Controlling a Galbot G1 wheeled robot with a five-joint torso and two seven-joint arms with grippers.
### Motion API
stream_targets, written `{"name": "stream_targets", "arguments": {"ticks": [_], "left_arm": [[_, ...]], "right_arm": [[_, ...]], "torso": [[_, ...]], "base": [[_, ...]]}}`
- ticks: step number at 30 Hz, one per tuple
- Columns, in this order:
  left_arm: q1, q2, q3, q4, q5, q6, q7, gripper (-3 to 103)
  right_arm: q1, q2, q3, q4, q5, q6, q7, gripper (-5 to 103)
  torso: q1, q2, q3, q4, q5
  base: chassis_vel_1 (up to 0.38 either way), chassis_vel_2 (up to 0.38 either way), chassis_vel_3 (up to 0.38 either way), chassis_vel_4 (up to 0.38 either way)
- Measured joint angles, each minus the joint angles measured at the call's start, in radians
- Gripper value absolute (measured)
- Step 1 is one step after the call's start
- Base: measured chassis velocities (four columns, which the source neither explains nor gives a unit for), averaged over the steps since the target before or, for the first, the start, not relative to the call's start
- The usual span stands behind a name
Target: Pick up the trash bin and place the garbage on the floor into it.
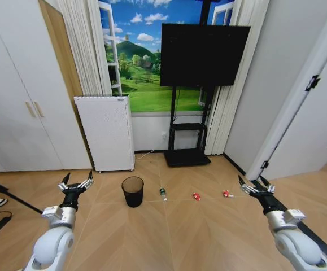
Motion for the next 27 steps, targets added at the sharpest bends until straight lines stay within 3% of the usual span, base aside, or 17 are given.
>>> {"name": "stream_targets", "arguments": {"ticks": [3,6,8,9,11,14,16,17,20,23,25,27], "left_arm": [[0.0,-0.002,0.0,0.004,0.006,-0.008,0.004,100],[0.001,-0.005,0.0,0.008,0.01,-0.016,0.012,100],[0.001,-0.006,0.0,0.01,0.012,-0.021,0.016,100],[0.003,-0.006,-0.002,0.01,0.016,-0.023,0.019,100],[0.007,-0.005,-0.003,0.015,0.018,-0.027,0.027,100],[0.01,-0.005,-0.007,0.018,0.018,-0.034,0.034,100],[0.012,-0.006,-0.008,0.018,0.018,-0.035,0.036,100],[0.014,-0.006,-0.009,0.019,0.018,-0.036,0.037,100],[0.015,-0.008,-0.012,0.018,0.017,-0.038,0.038,100],[0.015,-0.012,-0.018,0.017,0.009,-0.056,0.04,100],[0.015,-0.015,-0.024,0.014,0.002,-0.066,0.044,100],[0.017,-0.015,-0.027,0.014,0.002,-0.069,0.047,100]], "right_arm": [[0.002,0.0,-0.001,-0.002,0.0,0.0,0.0,100],[0.003,0.0,-0.002,-0.003,0.0,0.0,-0.001,100],[0.003,0.0,-0.002,-0.003,0.0,0.0,-0.001,100],[0.003,0.0,-0.004,-0.004,0.001,-0.001,-0.002,100],[0.002,-0.001,-0.004,-0.001,0.002,-0.001,-0.003,100],[0.001,-0.001,-0.005,0.001,0.003,-0.002,-0.005,100],[0.001,-0.001,-0.005,0.001,0.004,-0.002,-0.005,100],[0.0,-0.002,-0.004,0.001,0.004,-0.003,-0.005,100],[-0.002,-0.003,-0.004,0.001,0.005,-0.003,-0.007,100],[-0.004,-0.005,-0.001,0.002,0.006,-0.004,-0.009,100],[-0.002,-0.004,0.0,0.0,0.001,-0.001,-0.009,100],[-0.001,-0.004,0.0,0.0,-0.001,-0.001,-0.009,100]], "torso": [[0.0,0.0,0.0,0.0006,0.0012],[0.0,0.0,0.0,0.0004,-0.0007],[0.0,0.0,0.0,0.0001,-0.0003],[0.0,0.0,0.0,0.0005,0.0018],[0.0,0.0,0.0,0.0001,-0.0012],[0.0,0.0,0.0,0.0003,0.0013],[0.0,0.0,0.0,0.0005,0.0013],[0.0,0.0,0.0,0.0001,-0.0011],[0.0,0.0,0.0,0.0005,0.0014],[0.0,0.0,0.0,-0.0001,-0.001],[0.0,0.0,0.0,0.0004,0.0015],[0.0,0.0,0.0,0.0005,0.0012]], "base": [[-0.319,0.342,0.328,-0.31],[-0.355,0.34,0.366,-0.343],[-0.356,0.376,0.346,-0.357],[-0.353,0.377,0.357,-0.357],[-0.358,0.365,0.385,-0.355],[-0.365,0.364,0.365,-0.361],[-0.354,0.364,0.343,-0.363],[-0.354,0.352,0.35,-0.347],[-0.336,0.359,0.331,-0.348],[-0.34,0.323,0.357,-0.351],[-0.343,0.358,0.349,-0.366],[-0.339,0.357,0.36,-0.364]]}}
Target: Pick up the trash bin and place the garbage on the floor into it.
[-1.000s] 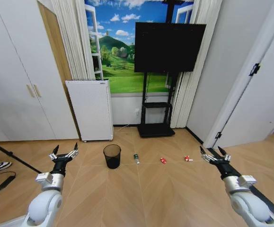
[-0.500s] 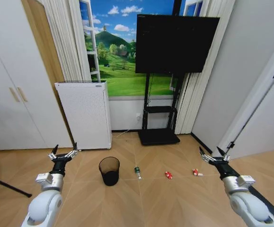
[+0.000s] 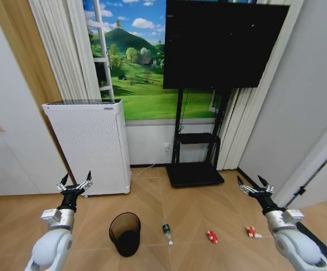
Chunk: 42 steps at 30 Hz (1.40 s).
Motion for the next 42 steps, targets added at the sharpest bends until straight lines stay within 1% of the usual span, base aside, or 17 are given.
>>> {"name": "stream_targets", "arguments": {"ticks": [2,3,4,5,6,8,9,10,11,13,14,16,17,19,22,31,42], "left_arm": [[0.004,-0.001,-0.006,0.002,-0.002,-0.014,0.014,100],[0.004,-0.001,-0.006,0.002,-0.002,-0.014,0.014,100],[0.007,-0.002,-0.01,0.003,-0.002,-0.024,0.022,100],[0.01,-0.003,-0.014,0.005,-0.002,-0.033,0.03,100],[0.014,-0.007,-0.02,0.011,0.0,-0.044,0.042,100],[0.018,-0.011,-0.026,0.017,0.002,-0.049,0.05,101],[0.023,-0.015,-0.032,0.021,0.002,-0.05,0.053,96],[0.023,-0.015,-0.032,0.021,0.002,-0.05,0.053,96],[0.029,-0.018,-0.037,0.024,0.003,-0.051,0.053,96],[0.035,-0.021,-0.044,0.03,0.002,-0.056,0.053,99],[0.04,-0.023,-0.049,0.033,-0.002,-0.058,0.054,99],[0.044,-0.024,-0.055,0.034,-0.005,-0.062,0.057,100],[0.047,-0.024,-0.061,0.034,-0.008,-0.064,0.06,100],[0.055,-0.024,-0.066,0.026,-0.015,-0.064,0.061,100],[0.064,-0.021,-0.071,0.012,-0.017,-0.061,0.064,100],[0.08,-0.029,-0.074,-0.001,-0.015,-0.06,0.067,100],[0.078,-0.024,-0.071,-0.025,-0.019,-0.046,0.065,100]], "right_arm": [[0.0,0.0,0.001,0.0,-0.006,0.003,0.0,100],[0.0,0.0,0.001,0.0,-0.006,0.003,0.0,100],[0.0,0.001,0.001,-0.001,-0.008,0.006,0.0,100],[-0.001,0.003,0.001,-0.002,-0.01,0.008,-0.001,100],[-0.002,0.004,0.003,-0.003,-0.011,0.013,-0.006,100],[-0.004,0.006,0.005,-0.003,-0.01,0.016,-0.008,100],[-0.007,0.008,0.007,-0.003,-0.01,0.019,-0.012,100],[-0.007,0.008,0.007,-0.003,-0.01,0.019,-0.012,100],[-0.009,0.009,0.009,-0.003,-0.01,0.021,-0.015,100],[-0.013,0.01,0.012,-0.003,-0.009,0.024,-0.019,100],[-0.015,0.01,0.017,-0.002,-0.008,0.027,-0.022,100],[-0.017,0.01,0.019,-0.001,-0.006,0.029,-0.025,100],[-0.019,0.01,0.02,0.0,-0.003,0.031,-0.028,100],[-0.02,0.01,0.022,0.004,-0.001,0.033,-0.03,100],[-0.021,0.014,0.023,0.009,-0.001,0.034,-0.031,100],[-0.04,0.027,0.031,0.017,0.004,0.051,-0.069,100],[-0.038,0.027,0.03,0.012,0.017,0.06,-0.07,100]], "torso": [[0.0,0.0,0.0,-0.0002,-0.0021],[0.0,0.0,0.0,-0.0002,-0.0021],[0.0,0.0,0.0,0.0001,0.0005],[0.0,0.0,0.0,0.0002,0.0007],[0.001,0.0,0.0,-0.0001,-0.0018],[0.001,0.0,0.0,-0.0008,-0.0022],[0.001,-0.001,0.0,0.0003,-0.0008],[0.001,-0.001,0.0,0.0003,-0.0008],[0.0,-0.002,-0.001,0.0009,0.0004],[0.0,-0.003,-0.001,0.0006,-0.0005],[-0.001,-0.005,-0.002,0.0005,-0.0021],[-0.003,-0.009,-0.005,0.0002,-0.0015],[-0.006,-0.013,-0.008,-0.0005,-0.0004],[-0.01,-0.025,-0.015,-0.0001,-0.0014],[-0.016,-0.039,-0.022,0.0,-0.0005],[-0.032,-0.081,-0.047,0.0002,-0.001],[-0.051,-0.132,-0.079,0.0001,-0.001]], "base": [[-0.356,0.346,0.369,-0.344],[-0.356,0.356,0.353,-0.325],[-0.328,0.356,0.322,-0.342],[-0.281,0.304,0.322,-0.342],[-0.281,0.223,0.251,-0.245],[-0.246,0.223,0.151,-0.206],[-0.119,0.168,0.052,0.007],[-0.119,0.168,0.052,0.007],[-0.119,0.085,0.073,0.007],[-0.02,0.085,0.011,0.018],[0.0,0.0,0.0,0.0],[0.013,-0.058,-0.04,0.005],[0.059,-0.058,-0.09,0.02],[0.071,-0.095,-0.077,0.048],[0.038,-0.038,-0.034,0.042],[0.0,0.0,0.0,0.0],[0.0,0.0,0.0,0.0]]}}
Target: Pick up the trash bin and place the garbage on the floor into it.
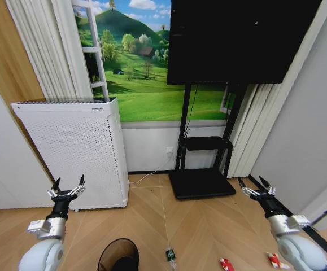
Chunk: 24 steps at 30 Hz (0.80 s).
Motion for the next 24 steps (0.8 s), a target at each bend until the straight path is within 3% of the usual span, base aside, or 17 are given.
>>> {"name": "stream_targets", "arguments": {"ticks": [24], "left_arm": [[0.008,-0.002,0.005,-0.017,0.014,0.013,-0.004,100]], "right_arm": [[-0.014,0.004,0.007,0.007,0.03,0.008,-0.006,100]], "torso": [[-0.037,-0.098,-0.062,0.0,0.0]], "base": [[0.0,0.0,0.0,0.0]]}}
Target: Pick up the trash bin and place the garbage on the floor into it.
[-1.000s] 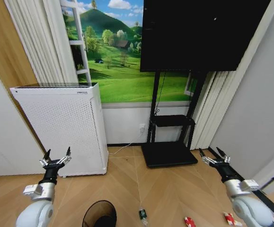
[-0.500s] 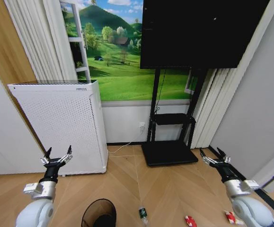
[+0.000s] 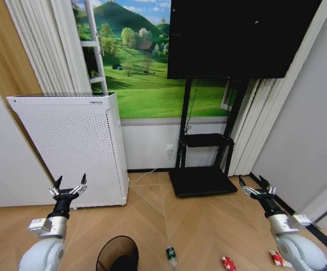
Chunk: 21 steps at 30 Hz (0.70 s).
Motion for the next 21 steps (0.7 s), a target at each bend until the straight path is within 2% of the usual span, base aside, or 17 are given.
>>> {"name": "stream_targets", "arguments": {"ticks": [21], "left_arm": [[0.003,0.01,0.009,-0.007,-0.007,-0.001,-0.001,100]], "right_arm": [[-0.015,-0.012,0.009,0.007,0.015,0.008,-0.015,100]], "torso": [[-0.032,-0.09,-0.057,0.0,0.0]], "base": [[0.0,0.0,0.0,0.0]]}}
